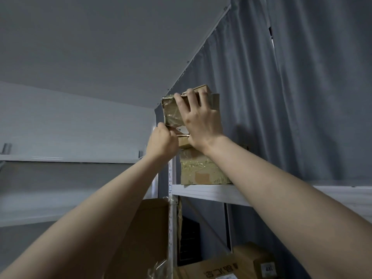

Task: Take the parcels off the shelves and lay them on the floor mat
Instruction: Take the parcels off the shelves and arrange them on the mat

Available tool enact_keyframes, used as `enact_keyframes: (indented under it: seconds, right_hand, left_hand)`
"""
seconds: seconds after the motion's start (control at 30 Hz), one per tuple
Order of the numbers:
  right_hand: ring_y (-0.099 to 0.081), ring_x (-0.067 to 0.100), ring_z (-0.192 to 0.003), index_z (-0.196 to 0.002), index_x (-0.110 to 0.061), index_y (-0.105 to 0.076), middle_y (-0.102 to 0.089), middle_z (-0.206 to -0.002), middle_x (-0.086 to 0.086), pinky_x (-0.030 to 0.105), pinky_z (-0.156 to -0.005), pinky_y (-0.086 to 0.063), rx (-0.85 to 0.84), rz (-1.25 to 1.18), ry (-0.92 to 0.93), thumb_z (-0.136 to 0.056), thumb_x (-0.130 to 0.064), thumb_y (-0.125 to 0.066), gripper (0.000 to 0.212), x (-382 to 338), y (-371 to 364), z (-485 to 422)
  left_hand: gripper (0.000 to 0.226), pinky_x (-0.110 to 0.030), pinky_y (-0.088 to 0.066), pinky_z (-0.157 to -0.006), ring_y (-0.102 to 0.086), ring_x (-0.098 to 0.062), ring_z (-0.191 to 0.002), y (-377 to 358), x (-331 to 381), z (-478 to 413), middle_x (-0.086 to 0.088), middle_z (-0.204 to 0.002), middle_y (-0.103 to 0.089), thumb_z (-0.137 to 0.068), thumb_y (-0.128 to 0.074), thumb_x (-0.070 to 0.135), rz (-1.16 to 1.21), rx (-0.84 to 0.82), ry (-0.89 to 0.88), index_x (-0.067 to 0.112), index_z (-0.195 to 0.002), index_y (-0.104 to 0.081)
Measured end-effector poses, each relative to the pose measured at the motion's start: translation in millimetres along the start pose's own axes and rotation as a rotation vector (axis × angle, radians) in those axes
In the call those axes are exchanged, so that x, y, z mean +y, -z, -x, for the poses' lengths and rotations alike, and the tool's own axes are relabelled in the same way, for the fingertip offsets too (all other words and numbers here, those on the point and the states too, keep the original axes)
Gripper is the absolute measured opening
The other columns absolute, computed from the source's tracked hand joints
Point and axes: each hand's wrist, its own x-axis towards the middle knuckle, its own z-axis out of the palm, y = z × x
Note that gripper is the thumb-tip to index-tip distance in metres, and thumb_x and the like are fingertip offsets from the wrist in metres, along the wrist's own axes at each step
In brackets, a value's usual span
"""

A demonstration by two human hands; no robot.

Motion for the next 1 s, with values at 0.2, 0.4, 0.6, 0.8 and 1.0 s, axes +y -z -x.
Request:
enact_keyframes:
  seconds: [0.2, 0.4, 0.6, 0.8, 1.0]
  right_hand:
    - [-0.027, 0.038, -0.145, -0.157, -0.018, -0.023, -0.034, -0.155, 0.013, 0.043, -0.073, -0.061, 0.040, -0.015, 0.109, -0.087, -0.014, -0.059, 0.079, -38, 17, 27]
    - [-0.045, 0.035, -0.137, -0.148, -0.017, -0.045, -0.054, -0.143, 0.012, 0.041, -0.065, -0.063, 0.266, -0.072, 0.233, -0.093, -0.009, -0.052, 0.055, -82, 17, 52]
    - [-0.048, 0.038, -0.135, -0.144, -0.013, -0.048, -0.056, -0.141, 0.015, 0.038, -0.067, -0.062, 0.345, -0.204, 0.353, -0.084, -0.010, -0.068, 0.063, -126, 19, 87]
    - [-0.047, 0.037, -0.135, -0.141, -0.016, -0.039, -0.056, -0.141, 0.014, 0.041, -0.076, -0.059, 0.321, -0.438, 0.422, -0.085, -0.035, -0.073, 0.068, -178, 18, 140]
    - [-0.043, 0.036, -0.137, -0.138, -0.008, -0.046, -0.051, -0.143, 0.017, 0.047, -0.098, -0.051, 0.036, -0.782, 0.426, -0.076, -0.047, -0.074, 0.079, -235, 21, 226]
  left_hand:
    - [0.065, -0.035, -0.058, -0.056, -0.071, -0.028, -0.078, 58, -19, 20, -0.012, -0.091, -0.075, -0.097, -0.023, 0.062, 0.623, -0.178, 0.389, 0.013, -0.099, -0.067]
    - [0.069, -0.042, -0.060, -0.072, -0.074, -0.024, -0.079, 103, -43, 46, -0.002, -0.069, -0.075, -0.079, -0.034, 0.086, 0.744, -0.201, 0.575, 0.026, -0.093, -0.064]
    - [0.058, -0.050, -0.055, -0.086, -0.065, -0.032, -0.102, 149, -79, 93, -0.014, -0.108, -0.069, -0.078, -0.054, 0.067, 0.820, -0.254, 0.744, 0.021, -0.112, -0.062]
    - [0.053, -0.047, -0.053, -0.090, -0.063, -0.030, -0.111, 167, -129, 160, -0.009, -0.115, -0.068, -0.078, -0.057, 0.056, 0.951, -0.130, 0.821, 0.024, -0.120, -0.064]
    - [0.045, -0.038, -0.055, -0.082, -0.066, -0.027, -0.100, 174, -186, 246, -0.009, -0.105, -0.071, -0.087, -0.052, 0.043, 0.954, 0.026, 0.877, 0.016, -0.120, -0.065]
